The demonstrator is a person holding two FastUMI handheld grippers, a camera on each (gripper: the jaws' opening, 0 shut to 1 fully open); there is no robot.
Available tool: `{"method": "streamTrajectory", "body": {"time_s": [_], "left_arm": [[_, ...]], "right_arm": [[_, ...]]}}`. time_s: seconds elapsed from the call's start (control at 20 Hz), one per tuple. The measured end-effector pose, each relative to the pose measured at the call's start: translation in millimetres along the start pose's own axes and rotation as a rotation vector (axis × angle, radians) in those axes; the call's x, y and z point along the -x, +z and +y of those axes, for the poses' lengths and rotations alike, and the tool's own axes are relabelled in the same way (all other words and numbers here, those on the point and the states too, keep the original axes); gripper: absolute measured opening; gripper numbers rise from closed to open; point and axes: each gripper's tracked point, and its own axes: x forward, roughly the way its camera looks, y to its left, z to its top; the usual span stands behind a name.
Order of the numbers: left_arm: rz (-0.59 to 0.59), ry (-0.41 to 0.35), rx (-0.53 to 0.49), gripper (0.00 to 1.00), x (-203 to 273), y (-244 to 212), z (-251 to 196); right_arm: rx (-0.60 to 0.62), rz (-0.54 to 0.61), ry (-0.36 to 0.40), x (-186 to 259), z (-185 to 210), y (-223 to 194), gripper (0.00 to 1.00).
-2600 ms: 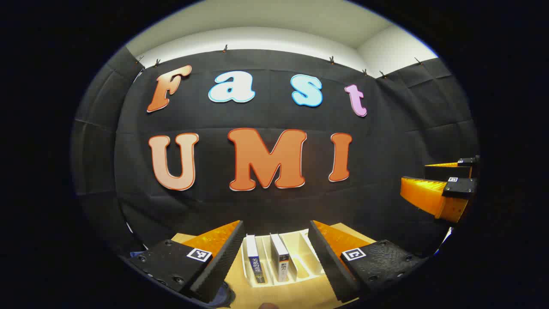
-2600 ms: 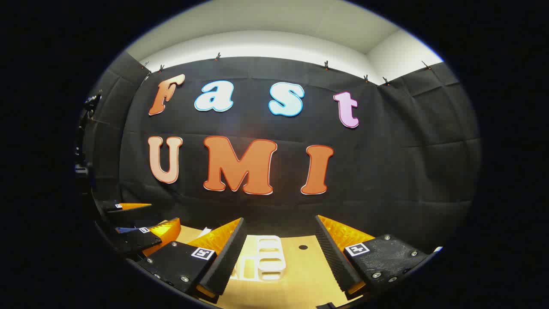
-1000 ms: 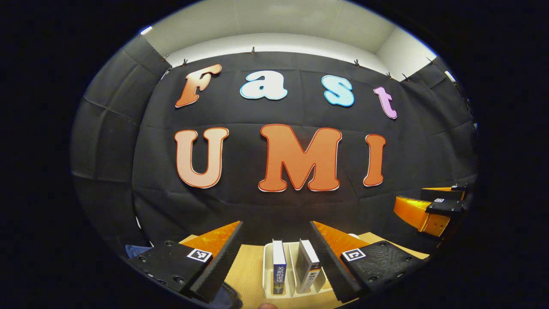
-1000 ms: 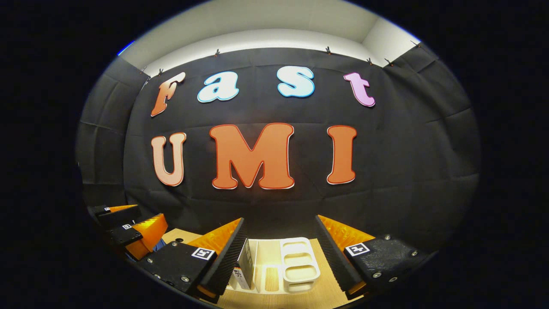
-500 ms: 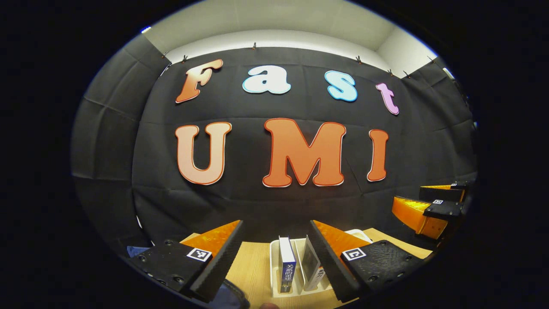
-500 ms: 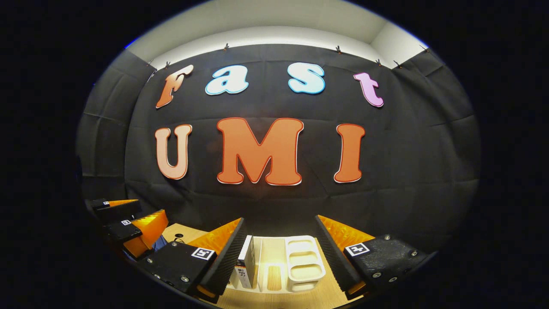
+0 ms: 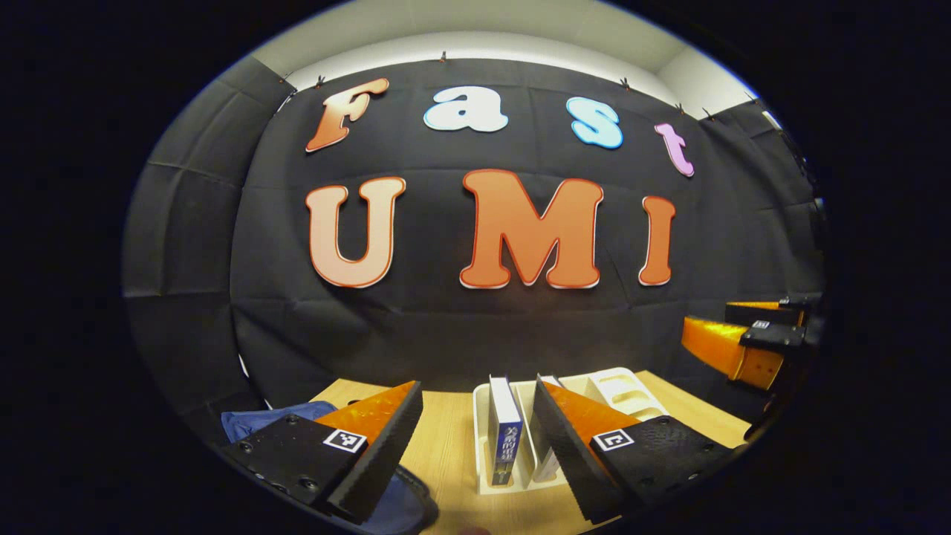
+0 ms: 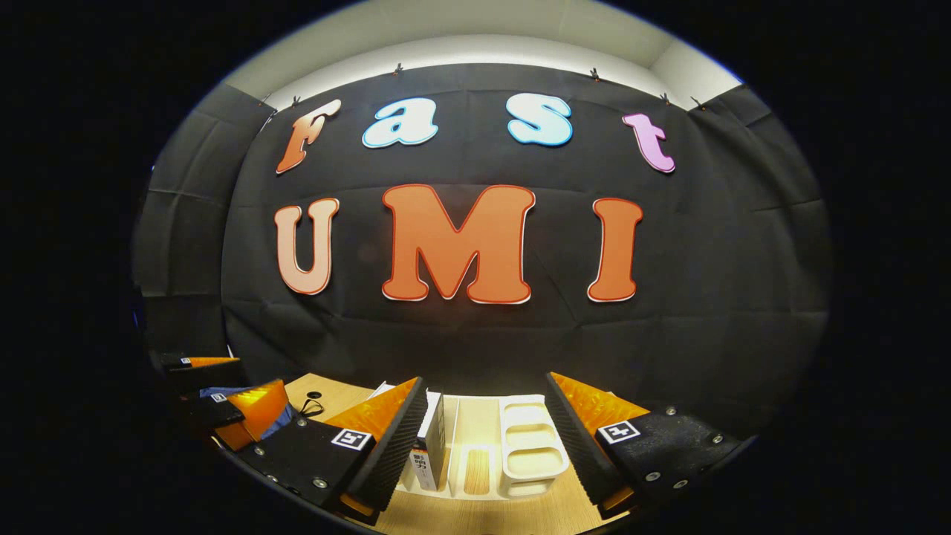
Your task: Open the schoolbag, grab two books from the bookshelf and put them into the schoolbag.
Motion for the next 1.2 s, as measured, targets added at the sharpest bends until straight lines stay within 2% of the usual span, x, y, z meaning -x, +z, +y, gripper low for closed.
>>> {"method": "streamTrajectory", "body": {"time_s": [0.35,0.55,0.7,0.8,0.9,1.2], "left_arm": [[0.241,0.067,-0.246,0.94,21.6,-101.0,30.8],[0.385,0.098,-0.38,0.95,38.8,-152.7,44.0],[0.477,0.101,-0.49,0.95,50.0,-182.2,48.9],[0.564,0.119,-0.607,0.95,61.8,-203.7,56.5],[0.601,0.134,-0.709,0.96,67.2,-219.6,60.1],[0.738,0.176,-0.861,0.95,93.1,-271.6,73.9]], "right_arm": [[-0.017,0.042,0.008,-9.2,-9.1,-20.9,0.95],[-0.014,0.057,-0.013,-12.0,-29.0,-33.2,0.95],[-0.007,0.061,-0.047,-14.8,-50.9,-41.5,0.94],[0.001,0.061,-0.076,-14.5,-68.2,-47.1,0.95],[0.004,0.064,-0.106,-14.9,-84.5,-51.4,0.95],[0.005,0.083,-0.182,-11.8,-127.9,-67.8,0.94]]}}
